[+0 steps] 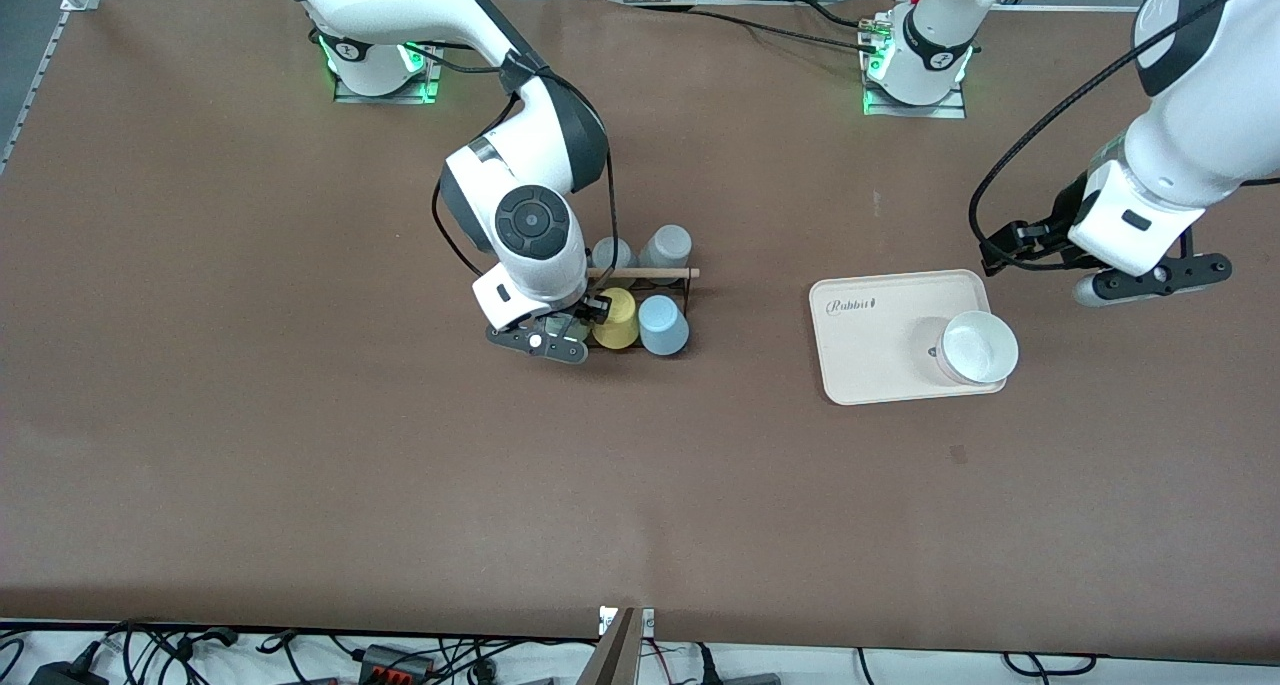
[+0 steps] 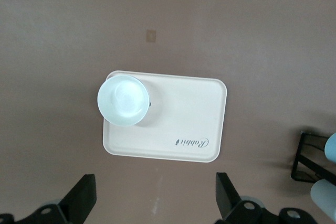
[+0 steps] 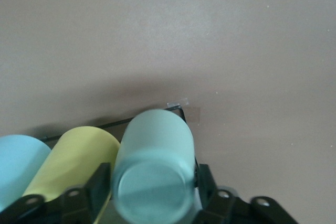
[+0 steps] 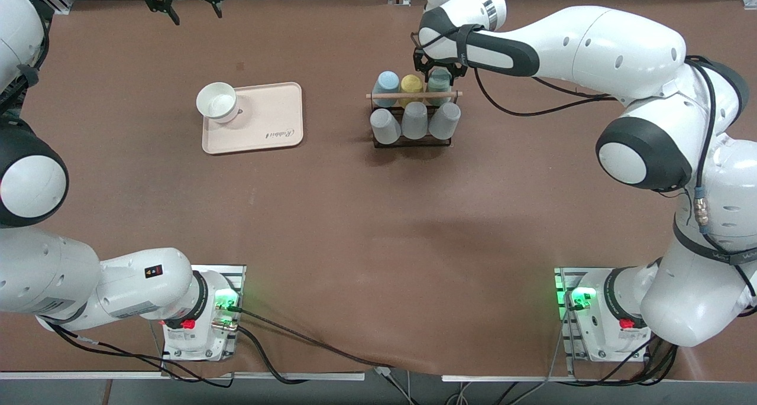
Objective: Hang scattered cups on rack with three cups
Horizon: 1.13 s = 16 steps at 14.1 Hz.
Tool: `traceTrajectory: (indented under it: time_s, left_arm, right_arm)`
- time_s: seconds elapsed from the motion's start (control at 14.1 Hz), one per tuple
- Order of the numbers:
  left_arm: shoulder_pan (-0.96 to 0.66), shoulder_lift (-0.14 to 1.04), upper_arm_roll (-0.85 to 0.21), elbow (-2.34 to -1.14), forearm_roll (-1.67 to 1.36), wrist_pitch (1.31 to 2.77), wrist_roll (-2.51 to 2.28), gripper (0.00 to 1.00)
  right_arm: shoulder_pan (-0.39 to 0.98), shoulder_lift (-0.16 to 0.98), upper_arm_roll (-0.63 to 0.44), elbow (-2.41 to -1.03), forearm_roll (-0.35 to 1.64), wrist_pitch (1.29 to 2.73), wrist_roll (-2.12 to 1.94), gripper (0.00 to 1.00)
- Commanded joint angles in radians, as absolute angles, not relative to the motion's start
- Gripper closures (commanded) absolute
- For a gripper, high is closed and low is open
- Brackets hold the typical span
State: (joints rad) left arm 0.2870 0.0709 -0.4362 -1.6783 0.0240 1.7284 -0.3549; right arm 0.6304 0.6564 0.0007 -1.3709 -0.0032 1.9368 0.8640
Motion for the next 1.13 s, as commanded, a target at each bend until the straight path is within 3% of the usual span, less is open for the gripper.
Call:
traceTrajectory:
  time_s: [0.0, 0.14, 0.5, 0.78, 1.06]
  left_arm:
    - [0.308, 0.095, -0.454, -1.627, 0.049, 1.681, -0.362, 0.0]
    - [0.322, 0.081, -0.454, -1.646, 0.035, 1.672, -0.318, 0.0]
    - [0.328, 0.081, -0.456, -1.64, 0.034, 1.672, -0.314, 0.0]
    - [0.327, 0.083, -0.456, -1.635, 0.034, 1.677, -0.305, 0.0]
    - [0.33, 0.086, -0.456, -1.631, 0.032, 1.681, -0.304, 0.0]
  right_arm:
    - [0.614, 0.618, -0.006, -1.358, -0.008, 1.927, 0.823, 0.0]
    - [0.598, 0.58, -0.009, -1.341, -0.005, 1.91, 0.725, 0.0]
    - [0.422, 0.534, -0.012, -1.178, -0.009, 1.697, 0.499, 0.0]
    - [0.279, 0.434, -0.021, -1.2, -0.037, 1.622, 0.327, 0.0]
    - [0.149, 0.29, -0.023, -1.336, -0.041, 1.612, 0.195, 0.0]
